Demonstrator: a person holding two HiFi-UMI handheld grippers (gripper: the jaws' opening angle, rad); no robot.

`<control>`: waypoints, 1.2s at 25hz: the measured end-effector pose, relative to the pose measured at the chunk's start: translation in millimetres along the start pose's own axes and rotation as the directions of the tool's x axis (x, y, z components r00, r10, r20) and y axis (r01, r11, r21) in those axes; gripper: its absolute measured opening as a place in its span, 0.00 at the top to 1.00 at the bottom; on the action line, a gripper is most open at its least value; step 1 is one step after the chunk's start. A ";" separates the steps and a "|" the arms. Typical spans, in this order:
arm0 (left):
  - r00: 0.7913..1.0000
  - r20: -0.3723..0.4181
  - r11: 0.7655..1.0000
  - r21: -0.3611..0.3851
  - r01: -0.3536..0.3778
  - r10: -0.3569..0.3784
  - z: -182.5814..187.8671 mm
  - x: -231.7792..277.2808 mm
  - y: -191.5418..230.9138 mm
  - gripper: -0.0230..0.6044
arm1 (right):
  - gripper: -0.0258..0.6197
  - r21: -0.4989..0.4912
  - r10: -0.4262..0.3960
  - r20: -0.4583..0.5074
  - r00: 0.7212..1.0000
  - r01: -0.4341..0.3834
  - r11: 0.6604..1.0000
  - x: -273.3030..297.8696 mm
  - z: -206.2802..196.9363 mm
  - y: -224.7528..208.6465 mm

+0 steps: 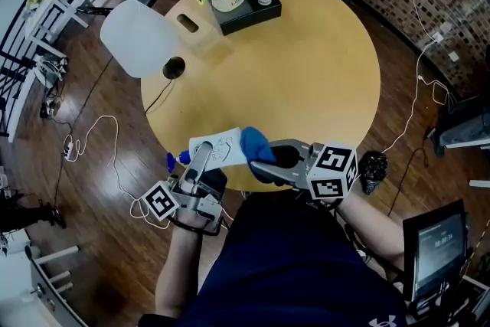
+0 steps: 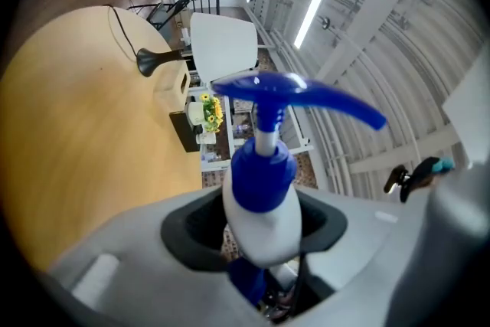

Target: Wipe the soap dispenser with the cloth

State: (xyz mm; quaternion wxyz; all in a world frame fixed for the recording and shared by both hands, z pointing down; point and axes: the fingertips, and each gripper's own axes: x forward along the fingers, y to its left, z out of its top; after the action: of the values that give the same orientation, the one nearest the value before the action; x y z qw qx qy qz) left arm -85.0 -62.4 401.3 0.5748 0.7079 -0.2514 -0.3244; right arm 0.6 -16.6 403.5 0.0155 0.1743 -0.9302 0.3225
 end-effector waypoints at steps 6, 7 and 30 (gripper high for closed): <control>0.998 -0.062 1.000 -0.011 0.009 -0.010 -20.5 0.1 0.5 0.63 | 0.81 -0.011 -0.026 0.073 0.997 0.027 1.000 -2.4 32.3 -12.1; 0.997 -0.076 1.000 -0.013 0.016 -0.017 -25.8 0.7 -1.1 0.63 | 0.81 -0.008 -0.038 0.086 0.996 0.038 0.999 -2.3 38.1 -19.0; 0.936 -0.062 0.873 0.386 -0.298 0.347 -26.0 10.4 74.6 0.63 | 0.81 0.270 -0.317 -0.053 0.947 0.320 0.908 -31.6 -55.4 -98.7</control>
State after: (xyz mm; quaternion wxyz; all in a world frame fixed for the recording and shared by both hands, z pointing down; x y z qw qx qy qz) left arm -57.3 -68.9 475.8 0.4917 0.7711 -0.3851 -0.1239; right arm 58.5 -45.3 501.6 0.0472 0.3228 -0.8355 0.4422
